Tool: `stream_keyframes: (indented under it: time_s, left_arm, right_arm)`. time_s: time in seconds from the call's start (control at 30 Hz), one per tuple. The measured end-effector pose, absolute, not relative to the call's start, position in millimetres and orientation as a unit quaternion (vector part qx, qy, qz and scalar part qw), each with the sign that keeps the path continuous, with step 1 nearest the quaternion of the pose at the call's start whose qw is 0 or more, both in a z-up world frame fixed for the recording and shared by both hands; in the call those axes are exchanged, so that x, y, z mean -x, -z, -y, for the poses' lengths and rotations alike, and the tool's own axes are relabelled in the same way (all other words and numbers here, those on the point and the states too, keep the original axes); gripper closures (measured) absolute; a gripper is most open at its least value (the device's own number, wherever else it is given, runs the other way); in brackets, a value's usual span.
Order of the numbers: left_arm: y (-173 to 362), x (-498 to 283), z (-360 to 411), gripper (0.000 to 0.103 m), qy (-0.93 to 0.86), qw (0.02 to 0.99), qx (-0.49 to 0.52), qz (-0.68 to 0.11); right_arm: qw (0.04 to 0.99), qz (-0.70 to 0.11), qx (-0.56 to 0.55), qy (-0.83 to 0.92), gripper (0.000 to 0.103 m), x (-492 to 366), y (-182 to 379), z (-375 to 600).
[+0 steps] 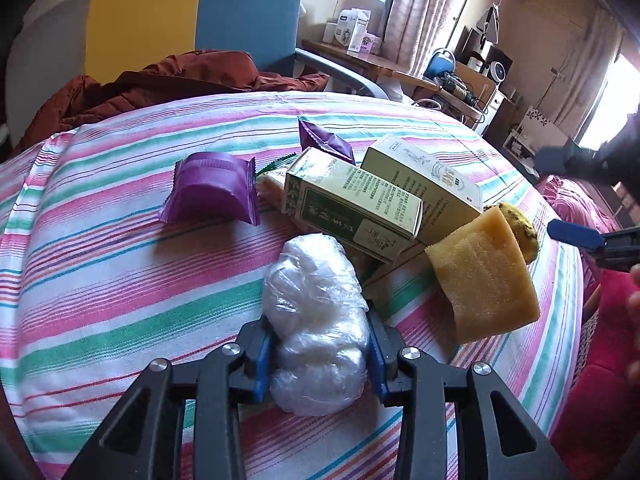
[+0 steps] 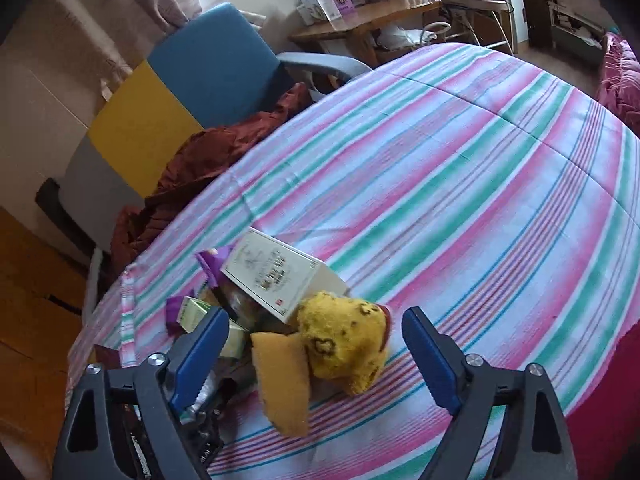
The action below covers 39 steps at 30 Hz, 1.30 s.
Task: Organize objects
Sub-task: 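Grasp the yellow plush toy with the right gripper while the left gripper holds the cotton ball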
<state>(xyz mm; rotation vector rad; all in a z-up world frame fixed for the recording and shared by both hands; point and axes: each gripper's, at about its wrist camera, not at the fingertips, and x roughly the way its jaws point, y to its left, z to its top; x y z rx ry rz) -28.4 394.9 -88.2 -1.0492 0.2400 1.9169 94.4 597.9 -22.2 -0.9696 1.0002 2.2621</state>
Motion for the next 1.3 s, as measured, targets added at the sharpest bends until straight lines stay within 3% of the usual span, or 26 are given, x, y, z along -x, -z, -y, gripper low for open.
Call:
stream_keyframes:
  time_s: [0.1, 0.2, 0.73, 1.3]
  left_arm:
    - [88, 29, -394, 0.064, -0.776, 0.456, 0.426, -0.093]
    - [88, 30, -392, 0.064, -0.774, 0.459, 0.428, -0.086]
    - [89, 32, -387, 0.064, -0.769, 0.466, 0.432, -0.069]
    - [88, 32, -383, 0.064, -0.762, 0.474, 0.437, -0.052]
  right_arm:
    - [0.238, -0.375, 0.369, -0.816, 0.004, -89, 27, -600]
    - [0.265, -0.377, 0.377, -0.804, 0.022, -94, 30, -604]
    - [0.281, -0.377, 0.424, -0.774, 0.055, -86, 47, -607]
    - [0.281, -0.348, 0.472, -0.760, 0.053, -72, 59, -604]
